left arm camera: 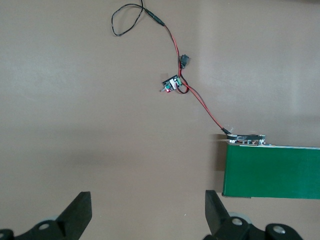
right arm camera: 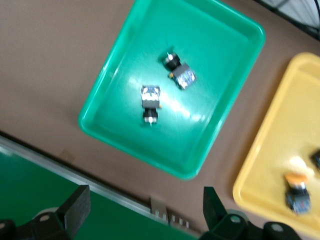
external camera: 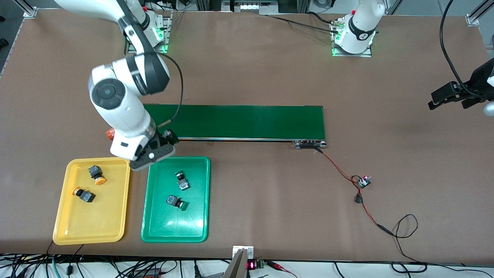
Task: Sort buttons by color to trays
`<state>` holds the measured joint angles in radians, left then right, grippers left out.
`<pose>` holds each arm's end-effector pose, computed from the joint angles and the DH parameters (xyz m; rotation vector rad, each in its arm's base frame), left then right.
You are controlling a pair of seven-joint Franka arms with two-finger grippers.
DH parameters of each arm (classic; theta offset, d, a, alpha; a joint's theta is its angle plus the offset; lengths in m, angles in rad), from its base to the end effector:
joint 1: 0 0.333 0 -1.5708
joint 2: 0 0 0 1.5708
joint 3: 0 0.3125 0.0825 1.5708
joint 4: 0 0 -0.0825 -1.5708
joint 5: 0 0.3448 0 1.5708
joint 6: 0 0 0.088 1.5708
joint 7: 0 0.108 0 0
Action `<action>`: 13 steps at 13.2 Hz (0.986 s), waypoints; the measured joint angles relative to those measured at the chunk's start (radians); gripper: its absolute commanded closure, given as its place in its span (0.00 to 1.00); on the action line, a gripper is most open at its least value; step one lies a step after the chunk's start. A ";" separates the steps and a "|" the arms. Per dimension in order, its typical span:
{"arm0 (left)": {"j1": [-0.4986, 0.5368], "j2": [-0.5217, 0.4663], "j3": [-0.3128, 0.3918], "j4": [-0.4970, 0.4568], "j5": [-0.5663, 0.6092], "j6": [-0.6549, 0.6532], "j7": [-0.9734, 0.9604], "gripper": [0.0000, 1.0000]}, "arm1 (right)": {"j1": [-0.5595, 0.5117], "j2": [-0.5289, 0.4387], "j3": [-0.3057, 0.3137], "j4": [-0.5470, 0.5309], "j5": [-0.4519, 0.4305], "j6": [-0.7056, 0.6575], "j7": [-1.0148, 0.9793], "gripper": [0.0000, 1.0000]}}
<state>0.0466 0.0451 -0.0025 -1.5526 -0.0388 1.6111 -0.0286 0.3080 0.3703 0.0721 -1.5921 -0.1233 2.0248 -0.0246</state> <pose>0.5325 0.0195 0.6079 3.1006 0.1148 0.0213 0.5943 0.2234 0.4376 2.9882 0.6833 0.1195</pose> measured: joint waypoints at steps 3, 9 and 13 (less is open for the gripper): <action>-0.002 0.000 -0.001 0.000 0.000 0.000 0.000 0.00 | -0.005 -0.138 -0.002 -0.065 0.000 -0.129 0.115 0.00; -0.006 0.000 -0.006 0.000 0.000 0.001 0.000 0.00 | -0.132 -0.475 -0.010 -0.234 0.000 -0.274 0.145 0.00; -0.005 0.000 -0.007 0.001 0.000 0.005 0.000 0.00 | -0.275 -0.517 -0.013 -0.227 0.000 -0.295 0.058 0.00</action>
<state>0.0411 0.0449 -0.0091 -1.5520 -0.0388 1.6164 -0.0286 0.0333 -0.1462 0.0594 -1.8190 -0.1238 1.7301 0.0337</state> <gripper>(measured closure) 0.000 0.000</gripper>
